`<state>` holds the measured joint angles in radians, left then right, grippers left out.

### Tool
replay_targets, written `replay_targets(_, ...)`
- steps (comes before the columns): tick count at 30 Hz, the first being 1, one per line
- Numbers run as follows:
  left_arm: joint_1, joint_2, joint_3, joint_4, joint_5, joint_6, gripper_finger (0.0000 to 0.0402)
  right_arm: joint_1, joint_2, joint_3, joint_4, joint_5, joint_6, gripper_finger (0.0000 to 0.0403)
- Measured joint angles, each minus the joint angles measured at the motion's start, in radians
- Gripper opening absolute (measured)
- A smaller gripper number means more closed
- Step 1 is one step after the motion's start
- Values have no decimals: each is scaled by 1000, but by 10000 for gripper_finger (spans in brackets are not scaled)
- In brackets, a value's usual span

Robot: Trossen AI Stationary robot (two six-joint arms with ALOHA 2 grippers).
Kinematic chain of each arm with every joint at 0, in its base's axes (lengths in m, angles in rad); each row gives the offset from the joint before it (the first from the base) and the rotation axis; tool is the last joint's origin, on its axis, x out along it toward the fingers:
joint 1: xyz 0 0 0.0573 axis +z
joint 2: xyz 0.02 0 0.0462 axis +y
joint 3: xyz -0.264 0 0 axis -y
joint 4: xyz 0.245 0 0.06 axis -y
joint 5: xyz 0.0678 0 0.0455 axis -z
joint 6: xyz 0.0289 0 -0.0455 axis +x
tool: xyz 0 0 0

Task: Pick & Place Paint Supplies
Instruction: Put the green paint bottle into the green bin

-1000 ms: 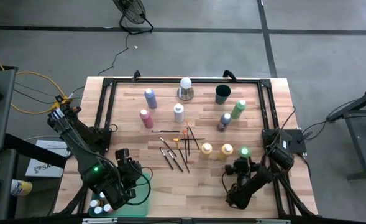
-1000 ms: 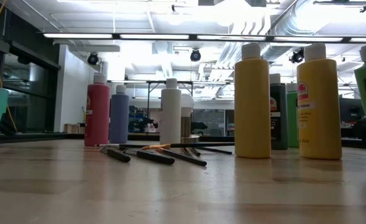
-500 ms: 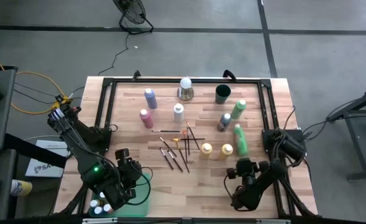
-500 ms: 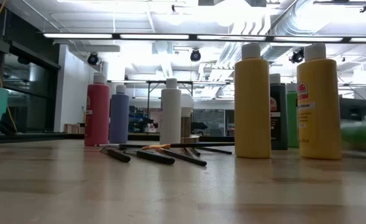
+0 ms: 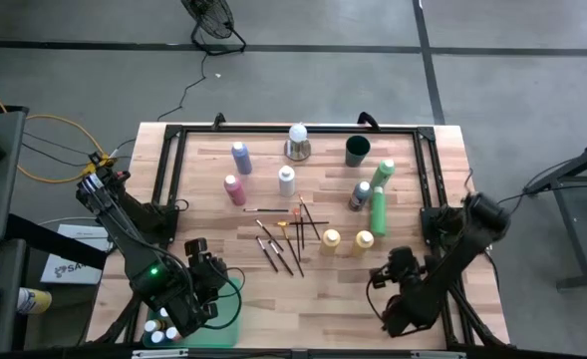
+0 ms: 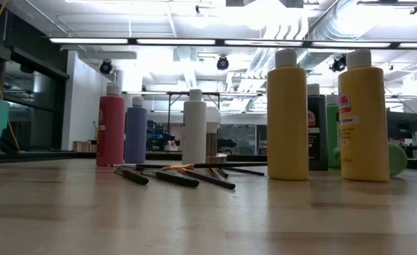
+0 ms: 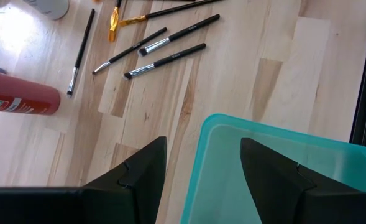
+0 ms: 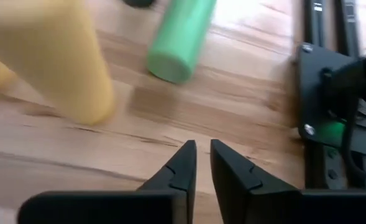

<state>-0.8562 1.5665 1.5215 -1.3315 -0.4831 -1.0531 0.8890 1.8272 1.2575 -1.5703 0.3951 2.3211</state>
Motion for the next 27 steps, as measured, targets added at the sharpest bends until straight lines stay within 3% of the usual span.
replay_targets(6, 0, 0, 0, 0, 0, 2, 198, -35, -279, -58, -2, 51, -16, 88)
replay_targets(11, 0, 0, 0, 0, 0, 1, 198, -71, -504, -101, -2, 155, -18, 136)
replay_targets(14, -1, 0, 0, 1, 0, 1, 198, -120, -605, -150, -1, 133, -35, 164)
replay_targets(20, -1, 0, 0, 2, 0, 0, 198, -284, -694, -267, 39, -38, -58, 228)
replay_targets(27, -1, 0, 0, 1, -1, 1, 198, -438, -707, -370, 243, -32, -243, 310)
